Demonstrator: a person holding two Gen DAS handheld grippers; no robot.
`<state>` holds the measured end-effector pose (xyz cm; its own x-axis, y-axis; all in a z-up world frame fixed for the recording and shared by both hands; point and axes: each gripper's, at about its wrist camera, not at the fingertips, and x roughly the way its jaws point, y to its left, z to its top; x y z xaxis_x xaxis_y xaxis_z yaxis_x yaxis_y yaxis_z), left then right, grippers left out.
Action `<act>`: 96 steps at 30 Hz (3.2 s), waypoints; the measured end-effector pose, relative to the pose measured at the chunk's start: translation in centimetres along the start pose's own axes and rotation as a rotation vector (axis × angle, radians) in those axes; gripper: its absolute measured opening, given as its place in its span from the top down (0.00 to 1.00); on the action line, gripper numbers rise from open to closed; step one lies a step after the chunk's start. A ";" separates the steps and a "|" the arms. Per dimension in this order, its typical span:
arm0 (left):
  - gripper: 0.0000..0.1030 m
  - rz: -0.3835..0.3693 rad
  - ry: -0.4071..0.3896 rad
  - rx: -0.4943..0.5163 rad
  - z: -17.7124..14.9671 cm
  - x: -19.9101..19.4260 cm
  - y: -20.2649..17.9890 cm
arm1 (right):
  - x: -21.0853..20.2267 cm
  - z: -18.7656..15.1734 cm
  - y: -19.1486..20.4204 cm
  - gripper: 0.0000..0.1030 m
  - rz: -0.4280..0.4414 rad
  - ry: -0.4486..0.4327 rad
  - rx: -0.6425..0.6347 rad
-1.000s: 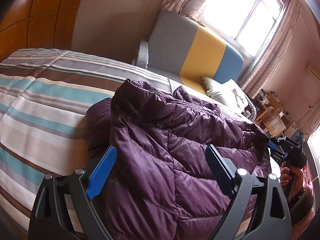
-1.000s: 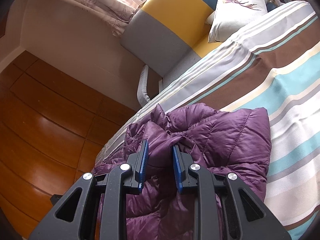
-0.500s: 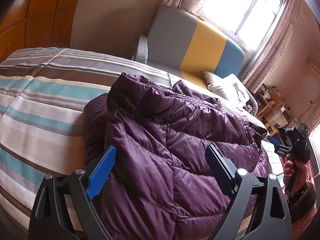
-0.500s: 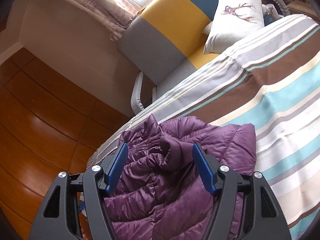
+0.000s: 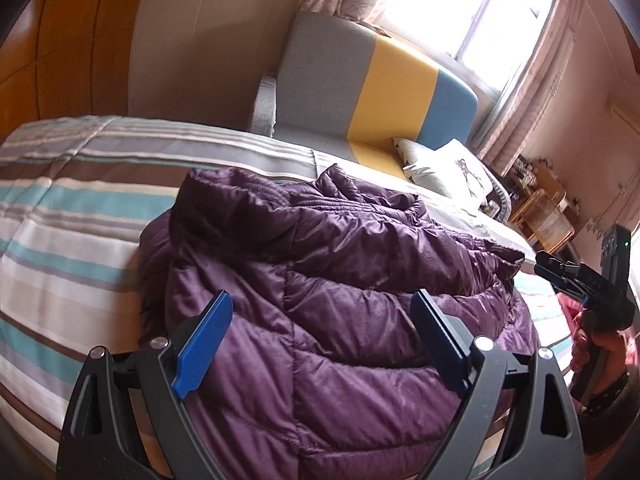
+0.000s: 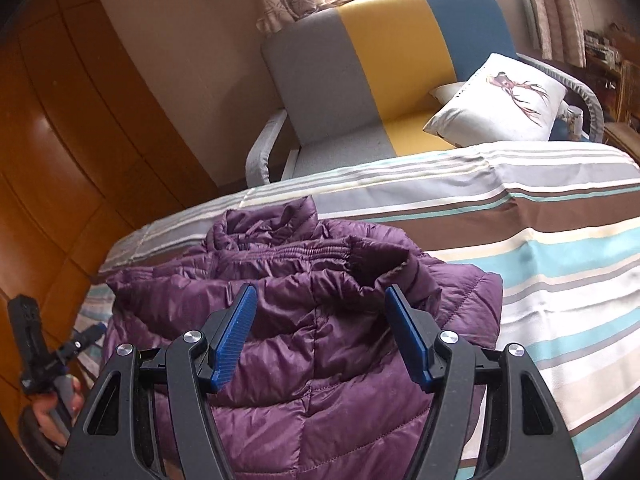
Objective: Fold large clothes
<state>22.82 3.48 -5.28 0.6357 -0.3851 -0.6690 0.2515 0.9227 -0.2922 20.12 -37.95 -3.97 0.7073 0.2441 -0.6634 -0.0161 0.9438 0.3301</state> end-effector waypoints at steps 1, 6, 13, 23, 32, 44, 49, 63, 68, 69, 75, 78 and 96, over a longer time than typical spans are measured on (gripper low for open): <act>0.13 0.012 0.002 0.019 0.1 0.3 -0.5 | 0.5 -0.4 0.6 0.35 -0.021 0.015 -0.029; 0.14 0.060 0.048 0.088 0.4 2.2 -2.0 | 3.3 -1.9 2.0 0.39 -0.040 0.098 -0.079; 0.56 0.102 0.130 0.072 -0.1 5.9 -1.4 | 7.0 -3.7 3.0 0.80 -0.139 0.173 -0.159; 0.94 0.068 0.002 0.020 2.8 3.0 -1.5 | 3.0 0.0 4.3 0.96 -0.148 0.012 -0.203; 0.94 0.171 0.046 0.047 6.3 8.9 -1.0 | 8.9 3.4 5.2 0.96 -0.211 0.043 -0.228; 0.89 0.215 0.070 0.110 5.4 15.3 -0.8 | 15.8 2.2 3.4 0.96 -0.257 0.107 -0.202; 0.88 0.195 0.064 0.082 5.0 16.2 -0.2 | 17.0 1.6 3.1 0.96 -0.259 0.085 -0.196; 0.29 0.271 0.018 0.063 4.6 11.6 -1.8 | 14.5 1.1 4.1 0.91 -0.275 0.069 -0.231; 0.25 0.258 -0.018 0.048 5.4 9.9 -3.3 | 12.0 1.8 4.9 0.91 -0.248 0.037 -0.204; 0.23 0.263 -0.028 0.057 5.6 9.8 -3.8 | 11.8 2.1 5.2 0.91 -0.242 0.030 -0.204; 0.22 0.301 0.004 0.121 6.9 12.5 -6.1 | 13.3 3.5 5.9 0.91 -0.248 0.043 -0.194; 0.20 0.330 0.049 0.121 6.7 14.8 -5.3 | 15.0 3.7 5.0 0.91 -0.251 0.078 -0.145; 0.08 0.290 -0.030 0.031 3.0 9.8 -2.2 | 12.8 1.7 3.7 0.46 -0.175 0.037 -0.079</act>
<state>30.74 -2.23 -9.16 0.7057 -0.1045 -0.7007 0.0779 0.9945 -0.0699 30.34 -31.73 -10.12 0.6779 0.0816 -0.7306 0.0480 0.9868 0.1548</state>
